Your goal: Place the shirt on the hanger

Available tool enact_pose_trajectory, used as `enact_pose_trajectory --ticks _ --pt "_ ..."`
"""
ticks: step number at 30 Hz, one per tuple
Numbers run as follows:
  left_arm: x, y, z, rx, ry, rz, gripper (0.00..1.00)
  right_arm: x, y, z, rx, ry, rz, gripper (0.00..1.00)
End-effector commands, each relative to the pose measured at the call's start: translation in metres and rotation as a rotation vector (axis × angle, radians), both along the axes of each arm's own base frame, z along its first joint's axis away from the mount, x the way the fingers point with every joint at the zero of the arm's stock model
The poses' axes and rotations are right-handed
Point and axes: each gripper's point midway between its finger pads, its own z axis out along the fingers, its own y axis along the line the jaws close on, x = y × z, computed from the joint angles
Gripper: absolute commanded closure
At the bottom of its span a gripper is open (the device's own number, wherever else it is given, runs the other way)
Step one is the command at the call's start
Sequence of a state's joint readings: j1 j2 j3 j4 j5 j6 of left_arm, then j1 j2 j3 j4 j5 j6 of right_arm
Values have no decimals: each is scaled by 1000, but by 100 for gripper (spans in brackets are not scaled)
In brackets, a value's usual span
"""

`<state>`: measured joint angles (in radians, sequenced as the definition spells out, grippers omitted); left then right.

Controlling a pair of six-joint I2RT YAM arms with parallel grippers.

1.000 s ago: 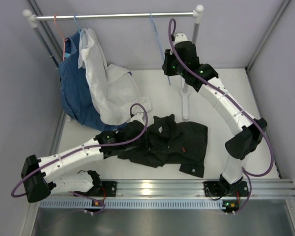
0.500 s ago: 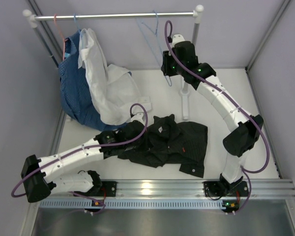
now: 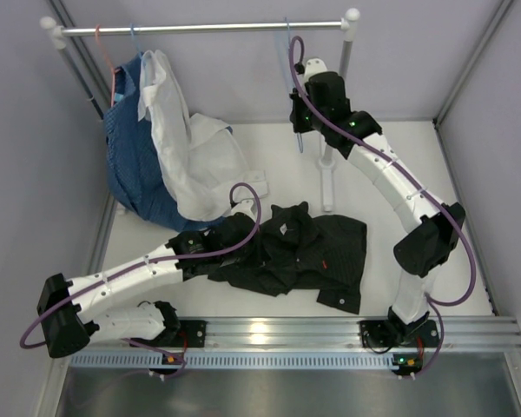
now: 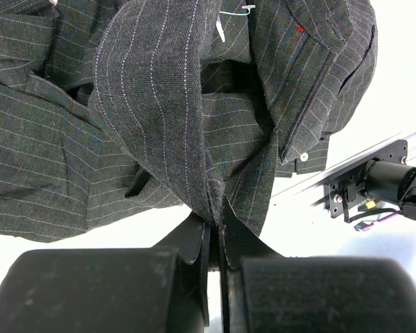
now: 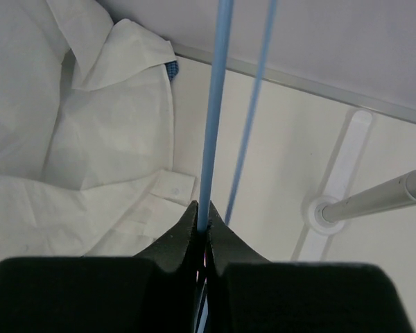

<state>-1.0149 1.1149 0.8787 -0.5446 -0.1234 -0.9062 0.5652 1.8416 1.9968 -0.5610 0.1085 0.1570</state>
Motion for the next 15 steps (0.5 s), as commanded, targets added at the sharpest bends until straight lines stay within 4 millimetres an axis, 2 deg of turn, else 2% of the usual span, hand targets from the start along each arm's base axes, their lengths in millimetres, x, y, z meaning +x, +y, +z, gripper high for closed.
enact_pose_trajectory --ticks 1,2,6,15 --pt "6 -9 20 -63 -42 0 100 2 -6 70 104 -187 -16 100" --pt "7 -10 23 -71 -47 0 100 -4 -10 84 129 -216 -20 100" --pt "10 -11 33 -84 -68 0 100 -10 -17 110 174 -278 -34 100" --pt "9 -13 34 -89 -66 -4 100 -16 -28 138 221 -323 -17 100"
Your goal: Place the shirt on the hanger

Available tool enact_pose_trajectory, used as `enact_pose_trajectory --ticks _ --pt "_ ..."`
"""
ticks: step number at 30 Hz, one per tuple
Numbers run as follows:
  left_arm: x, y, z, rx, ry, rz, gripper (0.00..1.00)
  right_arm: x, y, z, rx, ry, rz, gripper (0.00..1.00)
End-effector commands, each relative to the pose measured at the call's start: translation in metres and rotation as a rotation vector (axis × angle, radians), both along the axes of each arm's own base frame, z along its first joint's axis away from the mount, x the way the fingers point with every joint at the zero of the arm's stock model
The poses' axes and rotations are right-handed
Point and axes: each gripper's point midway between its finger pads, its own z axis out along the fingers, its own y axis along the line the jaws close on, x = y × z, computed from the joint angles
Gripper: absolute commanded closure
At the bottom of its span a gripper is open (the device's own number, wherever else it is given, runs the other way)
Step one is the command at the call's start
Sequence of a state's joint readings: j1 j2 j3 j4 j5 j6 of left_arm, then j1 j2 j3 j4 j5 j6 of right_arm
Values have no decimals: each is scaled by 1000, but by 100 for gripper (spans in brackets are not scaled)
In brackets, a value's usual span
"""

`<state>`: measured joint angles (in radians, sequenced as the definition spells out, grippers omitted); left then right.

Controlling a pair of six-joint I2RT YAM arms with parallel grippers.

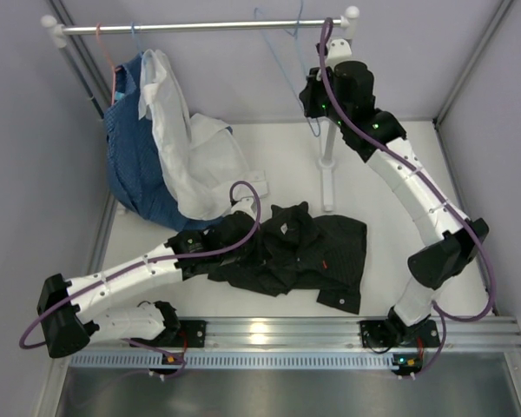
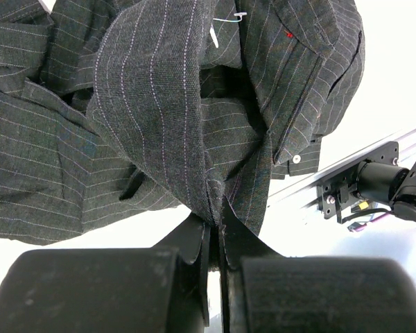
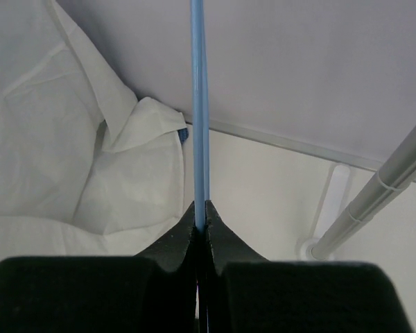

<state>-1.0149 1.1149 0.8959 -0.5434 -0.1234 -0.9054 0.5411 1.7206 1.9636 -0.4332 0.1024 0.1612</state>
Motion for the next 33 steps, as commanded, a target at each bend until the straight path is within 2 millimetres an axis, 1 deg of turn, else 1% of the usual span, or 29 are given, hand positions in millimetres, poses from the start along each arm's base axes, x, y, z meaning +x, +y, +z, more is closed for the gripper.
enact_pose_trajectory --ticks 1,3,4,5,6,7,8,9,10,11,12,13,14,15,16,17,18,19,20,21,22,23,24,26,27,28,30,31,33 --pt "7 -9 27 -73 -57 -2 100 -10 -11 66 106 -149 6 100" --pt "8 -9 29 -78 -61 1 100 -13 -12 70 109 -156 14 100" --pt "8 -9 31 -81 -65 3 100 -15 -10 72 114 -157 32 100" --pt "9 -9 31 -80 -69 5 100 -20 -12 76 119 -164 39 100" --pt "10 -9 32 -80 -72 5 100 -22 -13 76 119 -161 43 100" --pt "11 -9 33 -78 -76 4 100 -30 -17 84 128 -171 51 100" --pt "11 -10 36 -82 -83 3 100 -33 -21 79 124 -160 53 100" --pt "12 -10 38 -81 -85 4 100 -40 -21 79 126 -158 76 100" --pt "14 -10 39 -80 -90 13 100 -53 -28 90 139 -180 84 100" --pt "15 -11 42 -83 -92 22 100 -55 -34 80 135 -159 83 100" --pt "16 -9 42 -77 -91 27 100 -60 -37 79 136 -156 94 100" --pt "18 -9 44 -71 -99 37 100 -72 -46 88 147 -176 91 100" --pt "21 -9 48 -72 -105 47 100 -72 -52 80 139 -162 82 100" --pt "22 -7 48 -60 -107 58 100 -82 -57 85 146 -175 100 100" --pt "26 -5 50 -53 -118 77 100 -85 -60 84 148 -173 103 100" --pt "28 -4 52 -49 -124 85 100 -83 -66 77 143 -159 97 100" --pt "31 -5 55 -43 -130 92 100 -86 -67 75 143 -157 118 100" --pt "32 -4 56 -39 -134 100 100 -91 -70 79 147 -165 119 100" --pt "35 -3 57 -28 -141 110 100 -91 -76 75 146 -157 113 100" --pt "39 -5 60 -23 -142 113 100 -95 -75 73 148 -153 142 100" --pt "41 -3 58 0 -137 118 100 -105 -78 79 148 -171 160 100" --pt "43 -2 59 11 -138 121 100 -109 -84 71 132 -149 174 100" --pt "47 -6 62 17 -139 120 100 -131 -79 73 119 -149 268 100" --pt "49 -4 63 47 -131 117 100 -156 -83 61 22 -137 361 100" --pt "50 -3 64 59 -125 124 100 -180 -82 34 -2 -23 433 100" --pt "53 2 65 89 -101 143 100 -199 -88 20 -56 -17 456 100" --pt "56 9 65 126 -81 174 100 -223 -95 -5 -47 38 453 100" --pt "62 14 67 134 -67 202 100 -246 -98 -22 -30 54 462 100" --pt "64 19 65 138 -39 202 100 -273 -96 -39 -12 85 525 100"
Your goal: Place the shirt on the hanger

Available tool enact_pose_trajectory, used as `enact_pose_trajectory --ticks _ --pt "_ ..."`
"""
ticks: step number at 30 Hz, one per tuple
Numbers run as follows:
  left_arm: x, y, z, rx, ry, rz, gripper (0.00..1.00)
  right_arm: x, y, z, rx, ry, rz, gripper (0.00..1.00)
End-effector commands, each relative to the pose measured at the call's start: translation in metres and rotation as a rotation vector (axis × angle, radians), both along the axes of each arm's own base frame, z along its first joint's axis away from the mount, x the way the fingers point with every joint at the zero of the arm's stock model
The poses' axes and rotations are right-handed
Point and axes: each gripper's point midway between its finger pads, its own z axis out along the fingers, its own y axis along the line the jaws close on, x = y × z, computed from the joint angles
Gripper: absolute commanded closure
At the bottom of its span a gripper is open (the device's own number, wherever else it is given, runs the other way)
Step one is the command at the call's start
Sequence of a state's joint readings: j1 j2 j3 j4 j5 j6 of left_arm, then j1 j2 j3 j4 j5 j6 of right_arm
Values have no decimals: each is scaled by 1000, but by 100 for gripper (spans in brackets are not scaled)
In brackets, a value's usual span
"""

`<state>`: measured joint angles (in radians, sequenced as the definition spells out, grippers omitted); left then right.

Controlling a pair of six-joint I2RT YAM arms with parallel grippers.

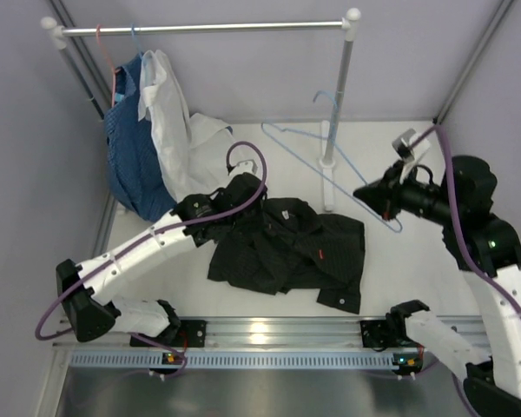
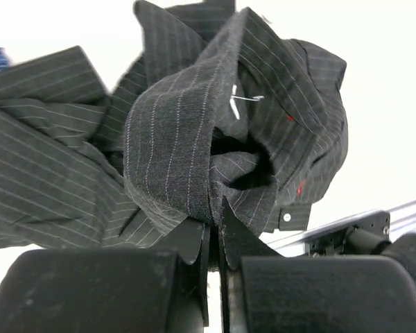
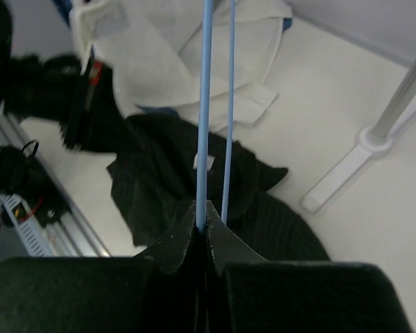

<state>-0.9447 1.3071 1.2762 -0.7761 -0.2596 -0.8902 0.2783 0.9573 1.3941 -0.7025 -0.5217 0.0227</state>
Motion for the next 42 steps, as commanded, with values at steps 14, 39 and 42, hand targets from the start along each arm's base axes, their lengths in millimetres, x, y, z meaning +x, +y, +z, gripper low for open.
enact_pose_trajectory --ticks 14,39,42 --pt "41 29 12 87 15 -86 100 -136 -22 -67 -165 261 174 100" --pt "-81 -10 156 -373 -286 -954 100 -107 53 -96 -52 415 639 100" --pt "-81 0 169 -333 -323 -924 100 -106 59 -85 -31 361 696 100"
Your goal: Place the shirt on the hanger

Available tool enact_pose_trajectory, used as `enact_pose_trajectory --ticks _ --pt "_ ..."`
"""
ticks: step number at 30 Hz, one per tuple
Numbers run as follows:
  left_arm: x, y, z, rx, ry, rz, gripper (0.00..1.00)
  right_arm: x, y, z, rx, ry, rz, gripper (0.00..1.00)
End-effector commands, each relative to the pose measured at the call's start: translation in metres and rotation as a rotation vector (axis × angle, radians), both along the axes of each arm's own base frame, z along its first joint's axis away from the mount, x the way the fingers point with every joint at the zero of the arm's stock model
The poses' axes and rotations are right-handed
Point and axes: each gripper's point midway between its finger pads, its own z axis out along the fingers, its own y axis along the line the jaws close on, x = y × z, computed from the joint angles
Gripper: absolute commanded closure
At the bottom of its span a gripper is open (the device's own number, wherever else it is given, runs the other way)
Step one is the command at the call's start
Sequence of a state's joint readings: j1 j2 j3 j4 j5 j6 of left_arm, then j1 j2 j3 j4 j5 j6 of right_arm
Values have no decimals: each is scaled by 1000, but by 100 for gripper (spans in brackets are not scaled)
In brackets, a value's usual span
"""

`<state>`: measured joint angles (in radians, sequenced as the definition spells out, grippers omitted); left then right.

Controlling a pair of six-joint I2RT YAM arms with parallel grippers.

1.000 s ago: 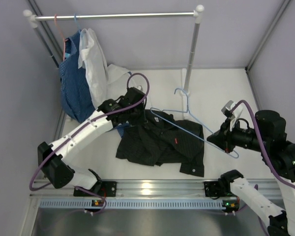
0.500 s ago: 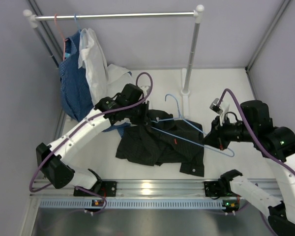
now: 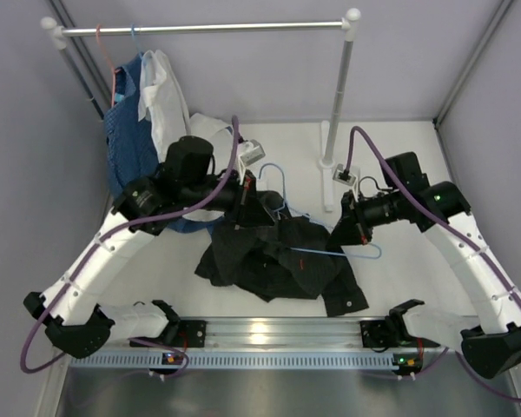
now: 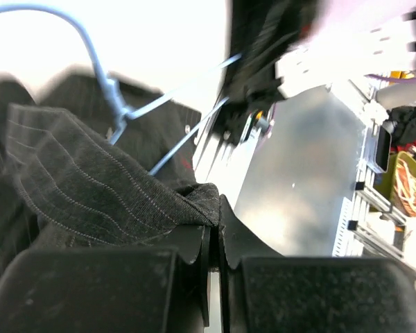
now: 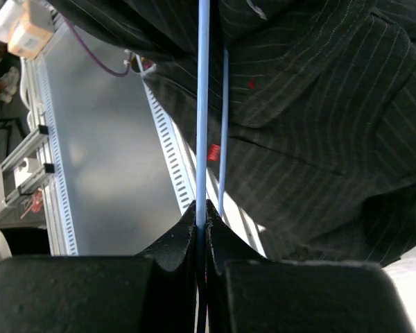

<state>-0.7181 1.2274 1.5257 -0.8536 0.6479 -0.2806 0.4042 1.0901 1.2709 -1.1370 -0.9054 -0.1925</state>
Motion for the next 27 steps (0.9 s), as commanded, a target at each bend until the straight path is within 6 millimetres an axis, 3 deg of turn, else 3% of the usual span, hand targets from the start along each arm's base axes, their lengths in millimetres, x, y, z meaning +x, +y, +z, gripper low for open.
enact_pose_trajectory --ticks 1,2,4,6,10,12,16,18,24,27 --pt "-15 12 40 -51 -113 -44 100 -5 18 35 171 -142 162 100" --pt "-10 15 37 -21 -119 -12 100 -5 18 38 180 -157 172 100" --pt "18 29 28 82 -168 149 100 -3 19 44 193 -192 191 100" --pt "48 54 18 207 -211 355 100 -2 20 45 199 -212 204 100" --pt "66 78 23 265 -268 508 100 -5 18 34 197 -258 237 100" --pt "64 82 28 257 -286 511 100 -6 15 25 186 -295 253 100" --pt "45 70 31 215 -315 352 100 -6 13 20 190 -371 287 100" --pt "29 60 33 177 -312 242 100 -6 14 24 224 -403 316 100" --pt "9 62 42 130 -370 140 100 7 18 46 293 -450 339 100" --pt "-7 58 51 72 -376 61 100 3 28 63 411 -457 415 100"
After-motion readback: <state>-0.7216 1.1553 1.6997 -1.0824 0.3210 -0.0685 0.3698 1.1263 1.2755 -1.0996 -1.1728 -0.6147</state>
